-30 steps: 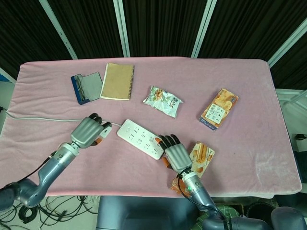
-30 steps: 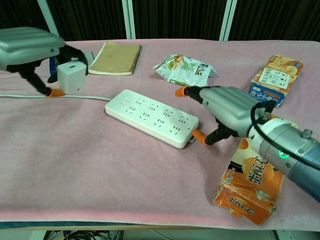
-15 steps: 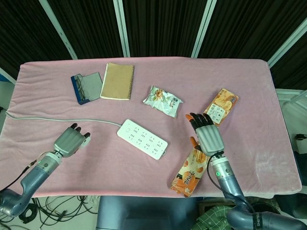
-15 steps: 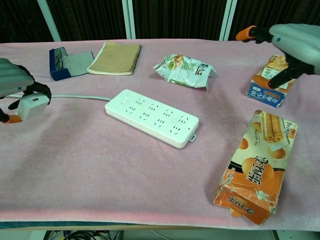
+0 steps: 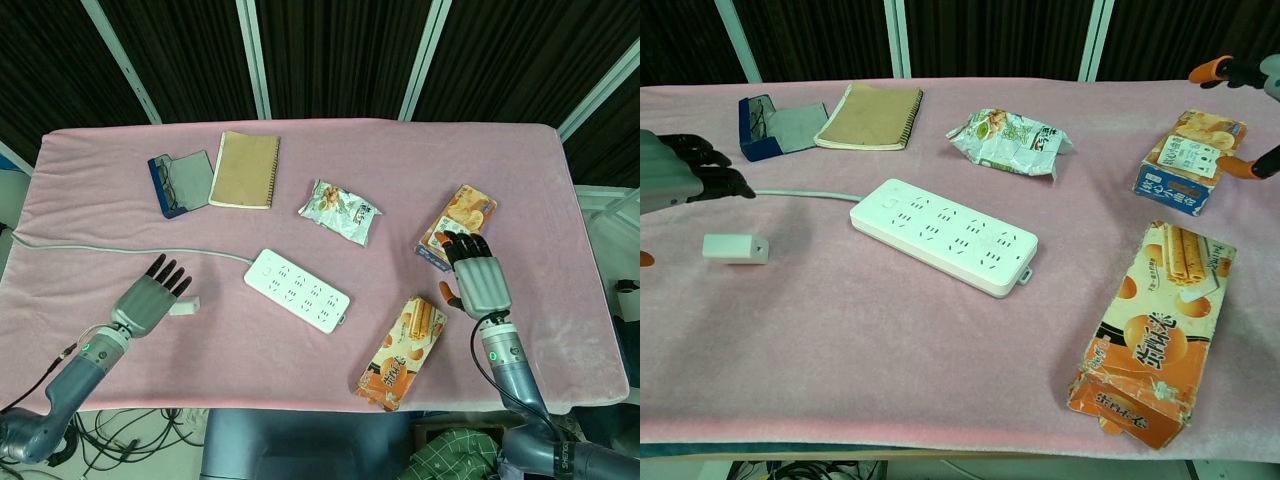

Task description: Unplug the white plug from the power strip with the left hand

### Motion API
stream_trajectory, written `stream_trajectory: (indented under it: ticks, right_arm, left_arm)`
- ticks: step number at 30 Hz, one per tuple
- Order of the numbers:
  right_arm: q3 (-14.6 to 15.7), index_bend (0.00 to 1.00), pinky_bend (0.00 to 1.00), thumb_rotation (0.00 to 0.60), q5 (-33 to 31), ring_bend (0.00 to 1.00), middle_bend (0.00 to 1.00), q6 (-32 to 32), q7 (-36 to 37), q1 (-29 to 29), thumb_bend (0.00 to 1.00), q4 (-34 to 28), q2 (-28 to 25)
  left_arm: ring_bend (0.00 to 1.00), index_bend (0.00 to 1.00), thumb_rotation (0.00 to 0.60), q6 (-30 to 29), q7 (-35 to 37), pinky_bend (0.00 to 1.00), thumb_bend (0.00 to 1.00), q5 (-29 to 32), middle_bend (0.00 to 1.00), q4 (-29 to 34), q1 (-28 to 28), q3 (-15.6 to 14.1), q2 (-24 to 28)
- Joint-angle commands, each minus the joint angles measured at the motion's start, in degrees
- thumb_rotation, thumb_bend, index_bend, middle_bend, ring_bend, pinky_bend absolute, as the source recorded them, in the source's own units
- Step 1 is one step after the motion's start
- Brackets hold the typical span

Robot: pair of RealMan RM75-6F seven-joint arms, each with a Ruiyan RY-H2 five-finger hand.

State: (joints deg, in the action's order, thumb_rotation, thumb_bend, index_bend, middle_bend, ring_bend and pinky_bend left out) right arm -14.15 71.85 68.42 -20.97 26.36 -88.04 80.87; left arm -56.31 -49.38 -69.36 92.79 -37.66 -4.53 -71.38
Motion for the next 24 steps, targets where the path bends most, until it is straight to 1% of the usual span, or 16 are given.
stream_trajectory:
  ticks: [1, 4, 7, 10, 13, 16, 17, 19, 21, 24]
  right_arm:
    - [-0.76, 0.12, 0.10, 0.600, -0.06, 0.10, 0.10, 1.58, 1.33, -0.75, 0.27, 1.60, -1.58]
    - [-1.44, 0.12, 0.10, 0.600, -1.30, 0.10, 0.10, 2.06, 3.86, -1.84, 0.27, 2.41, -3.54]
    - [-1.61, 0.11, 0.10, 0.600, -1.57, 0.10, 0.10, 2.81, 6.05, -3.13, 0.27, 3.02, -5.91]
    - [-1.23, 0.11, 0.10, 0.600, -1.54, 0.10, 0.10, 3.74, 8.54, -5.10, 0.27, 3.80, -9.04]
    - [-0.18, 0.10, 0.10, 0.600, -1.33, 0.10, 0.10, 4.14, 13.28, -7.93, 0.27, 3.98, -12.87]
    - [1.41, 0.10, 0.10, 0.600, -0.09, 0.10, 0.10, 6.06, 18.40, -11.42, 0.26, 4.02, -15.93]
    - [2.45, 0.09, 0.10, 0.600, 0.85, 0.10, 0.09, 7.25, 19.97, -13.04, 0.26, 4.01, -16.98]
    - [4.12, 0.08, 0.10, 0.600, 2.24, 0.09, 0.08, 8.82, 21.35, -15.15, 0.26, 3.75, -18.07]
    - [6.40, 0.07, 0.10, 0.600, 4.21, 0.07, 0.06, 10.86, 22.67, -17.70, 0.25, 2.56, -19.06]
    - [9.61, 0.06, 0.10, 0.600, 7.67, 0.05, 0.04, 14.98, 23.14, -21.34, 0.25, 0.42, -19.16]
  left_arm:
    - [0.00, 0.08, 0.600, -3.18, 0.01, 0.00, 0.09, 1.92, 0.01, 6.23, 1.43, 1.14, 3.75]
    - [0.00, 0.08, 0.600, -3.57, -0.93, 0.00, 0.07, 3.54, 0.01, 10.50, 1.75, 0.87, 6.89]
    - [0.00, 0.08, 0.600, -5.69, -0.68, 0.00, 0.08, 3.40, 0.03, 14.24, 2.63, 0.94, 9.57]
    - [0.00, 0.08, 0.600, -11.37, 2.03, 0.00, 0.09, 0.13, 0.04, 17.47, 5.34, 1.28, 11.75]
    - [0.00, 0.08, 0.600, -17.64, 8.52, 0.00, 0.09, -5.04, 0.04, 19.78, 9.64, 0.45, 14.07]
    - [0.00, 0.08, 0.600, -23.56, 14.86, 0.00, 0.09, -9.17, 0.04, 18.90, 14.30, -0.97, 15.76]
    - [0.00, 0.07, 0.600, -25.51, 16.88, 0.00, 0.09, -9.90, 0.04, 18.04, 16.31, -1.80, 16.24]
    - [0.00, 0.07, 0.600, -27.61, 19.14, 0.00, 0.09, -10.08, 0.03, 16.86, 18.80, -2.71, 16.33]
    - [0.00, 0.07, 0.600, -30.68, 22.17, 0.00, 0.09, -10.83, 0.02, 14.69, 21.83, -3.37, 15.45]
    - [0.00, 0.05, 0.600, -37.45, 27.61, 0.00, 0.09, -12.82, 0.01, 9.74, 26.53, -2.83, 12.15]
